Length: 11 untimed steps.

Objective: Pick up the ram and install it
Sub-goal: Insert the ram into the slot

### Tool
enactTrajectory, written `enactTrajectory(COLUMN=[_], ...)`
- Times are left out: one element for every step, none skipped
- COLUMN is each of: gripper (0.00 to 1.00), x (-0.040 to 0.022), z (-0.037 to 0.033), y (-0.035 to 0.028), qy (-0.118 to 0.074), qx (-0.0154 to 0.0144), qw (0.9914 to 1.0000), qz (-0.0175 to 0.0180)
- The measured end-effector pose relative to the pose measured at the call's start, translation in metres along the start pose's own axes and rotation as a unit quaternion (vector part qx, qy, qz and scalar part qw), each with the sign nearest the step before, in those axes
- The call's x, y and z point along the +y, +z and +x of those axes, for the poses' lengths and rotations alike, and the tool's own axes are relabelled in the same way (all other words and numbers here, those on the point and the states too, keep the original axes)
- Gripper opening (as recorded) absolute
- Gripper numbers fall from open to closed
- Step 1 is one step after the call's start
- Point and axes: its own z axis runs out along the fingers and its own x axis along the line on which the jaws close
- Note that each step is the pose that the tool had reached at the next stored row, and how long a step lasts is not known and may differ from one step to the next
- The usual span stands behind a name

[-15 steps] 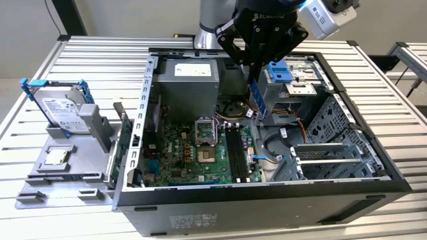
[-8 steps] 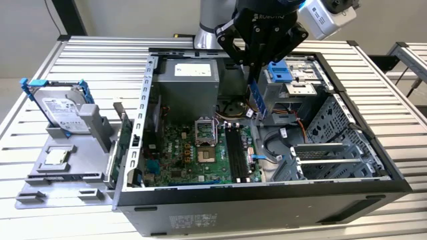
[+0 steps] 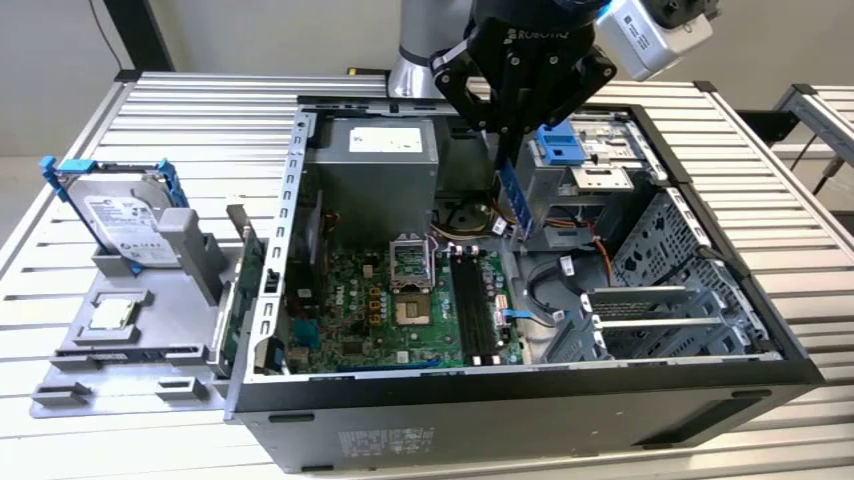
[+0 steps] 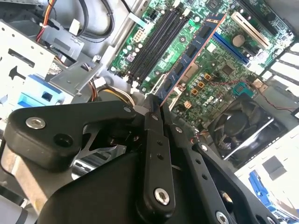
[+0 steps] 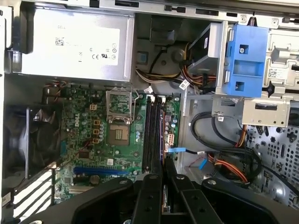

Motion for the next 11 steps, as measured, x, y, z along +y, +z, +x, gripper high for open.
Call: enactTrajectory(gripper=[0.00,0.00,0.00,0.00,0.00,0.00,0.00,0.00,0.00,0.00,0.00], x=[0.0000,0.0000,0.0000,0.0000,0.0000,0.0000,0.0000,0.0000,0.0000,0.0000,0.0000], z=[0.0000,0.0000,0.0000,0.0000,0.0000,0.0000,0.0000,0.0000,0.0000,-0.0001,0.0000], y=[0.0003,0.0006,0.0010,0.0014,0.0019,0.0022,0.0025,0.0028,0.0031,0.0033,0.0035], qy=[0.000,0.001,0.001,0.001,0.002,0.002,0.002,0.002,0.002,0.002,0.003], qx=[0.0000,0.0000,0.0000,0.0000,0.0000,0.0000,0.0000,0.0000,0.0000,0.0000,0.0000], qw=[1.00000,1.00000,1.00000,1.00000,1.00000,1.00000,1.00000,1.00000,1.00000,1.00000,1.00000], qz=[0.0001,0.0002,0.0002,0.0002,0.0003,0.0005,0.0006,0.0008,0.0010,0.0012,0.0015])
